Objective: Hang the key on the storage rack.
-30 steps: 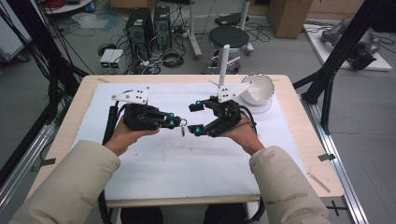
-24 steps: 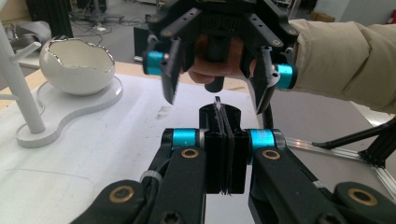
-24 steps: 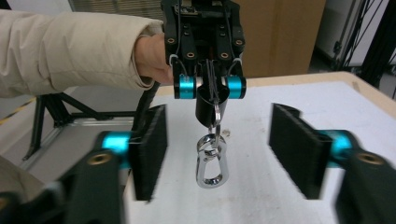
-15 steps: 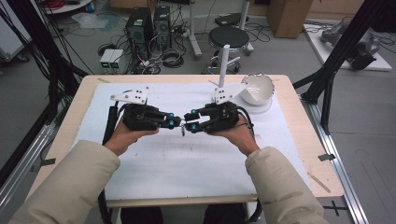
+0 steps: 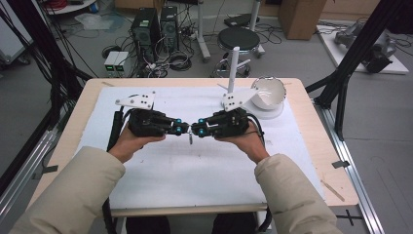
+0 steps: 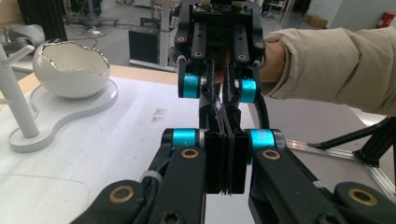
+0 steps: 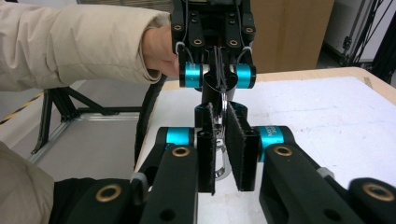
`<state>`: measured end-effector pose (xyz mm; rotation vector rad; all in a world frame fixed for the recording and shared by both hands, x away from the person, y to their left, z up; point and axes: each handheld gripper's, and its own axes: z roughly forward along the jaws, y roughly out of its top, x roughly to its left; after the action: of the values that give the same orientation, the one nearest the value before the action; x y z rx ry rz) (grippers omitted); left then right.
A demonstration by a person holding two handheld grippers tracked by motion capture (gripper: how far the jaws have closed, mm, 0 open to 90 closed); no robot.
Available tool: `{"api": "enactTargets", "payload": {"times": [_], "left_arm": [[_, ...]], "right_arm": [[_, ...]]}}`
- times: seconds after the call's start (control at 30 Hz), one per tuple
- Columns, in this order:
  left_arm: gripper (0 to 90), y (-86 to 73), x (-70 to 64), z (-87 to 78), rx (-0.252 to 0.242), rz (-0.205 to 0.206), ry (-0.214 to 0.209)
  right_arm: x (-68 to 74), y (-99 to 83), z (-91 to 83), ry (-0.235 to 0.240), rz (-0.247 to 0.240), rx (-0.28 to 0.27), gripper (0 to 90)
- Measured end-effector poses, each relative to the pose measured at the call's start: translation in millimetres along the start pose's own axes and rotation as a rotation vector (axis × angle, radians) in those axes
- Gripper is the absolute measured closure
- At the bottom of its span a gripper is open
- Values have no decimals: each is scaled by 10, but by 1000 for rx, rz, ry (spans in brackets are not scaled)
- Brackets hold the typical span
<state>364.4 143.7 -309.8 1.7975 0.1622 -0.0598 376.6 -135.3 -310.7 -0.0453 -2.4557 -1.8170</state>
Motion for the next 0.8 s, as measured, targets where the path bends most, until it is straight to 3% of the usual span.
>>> {"api": "enactTargets", "payload": {"times": [0.17, 0.2, 0.47, 0.67, 0.7, 0.8], "left_arm": [[885, 2, -3, 8, -1, 13, -5], [885, 2, -7, 10, -5, 11, -6], [883, -18, -4, 21, -4, 16, -12], [869, -40, 10, 28, 2, 0, 17], [853, -46, 10, 29, 8, -1, 30], [695, -77, 20, 16, 21, -9, 73]], "right_arm": [[6, 4, 1, -8, -5, 3, 865], [3, 3, -8, 0, 43, 7, 880], [13, 6, -10, -1, 60, 19, 890], [7, 21, -2, -23, 123, 39, 892], [3, 24, -3, -22, 129, 46, 892], [-20, 25, -39, -34, 153, 38, 892]]}}
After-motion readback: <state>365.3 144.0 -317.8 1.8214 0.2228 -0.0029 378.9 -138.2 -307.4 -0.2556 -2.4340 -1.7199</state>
